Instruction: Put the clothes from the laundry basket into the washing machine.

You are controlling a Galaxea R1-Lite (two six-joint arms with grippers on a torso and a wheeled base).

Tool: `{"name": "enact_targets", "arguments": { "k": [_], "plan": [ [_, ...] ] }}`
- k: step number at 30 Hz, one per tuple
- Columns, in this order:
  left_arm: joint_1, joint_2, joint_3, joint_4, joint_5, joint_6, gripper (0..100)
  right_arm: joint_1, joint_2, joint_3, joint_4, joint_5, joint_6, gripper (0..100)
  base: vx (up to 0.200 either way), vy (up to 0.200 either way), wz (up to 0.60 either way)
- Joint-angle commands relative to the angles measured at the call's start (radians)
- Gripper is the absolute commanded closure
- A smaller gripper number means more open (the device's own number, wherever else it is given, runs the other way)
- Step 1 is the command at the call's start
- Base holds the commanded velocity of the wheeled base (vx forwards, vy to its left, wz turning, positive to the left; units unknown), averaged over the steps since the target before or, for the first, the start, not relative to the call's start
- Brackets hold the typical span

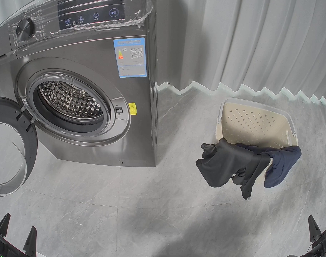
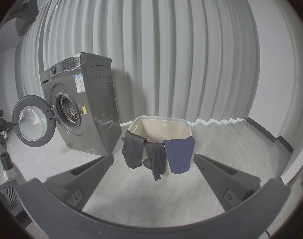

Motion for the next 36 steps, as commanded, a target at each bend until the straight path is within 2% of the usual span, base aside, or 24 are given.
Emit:
{"name": "enact_targets", "arguments": {
  "k": [1, 11, 26, 31, 36],
  "plan": [
    [0.001, -0.015, 0.016, -0.001, 0.000, -0.001, 0, 0.001, -0.007, 0.013, 0.000, 0.000, 0.000, 0, 0.000, 0.000, 0.00],
    [0.001, -0.013, 0.016, -0.001, 0.002, -0.003, 0, 0.001, -0.007, 0.013, 0.000, 0.000, 0.000, 0, 0.000, 0.000, 0.00],
    [0.001, -0.015, 0.016, -0.001, 0.002, -0.003, 0, 0.002, -0.007, 0.012, 0.002, 0.000, 0.000, 0, 0.000, -0.200, 0.00],
    [0.001, -0.015, 0.016, -0.001, 0.002, -0.004, 0, 0.002, -0.007, 0.013, 0.000, 0.000, -0.002, 0, 0.000, 0.000, -0.36],
    [0.001, -0.015, 0.016, -0.001, 0.002, -0.003, 0, 0.001, -0.009, 0.013, 0.000, 0.000, 0.000, 0, 0.000, -0.040, 0.00]
  ]
}}
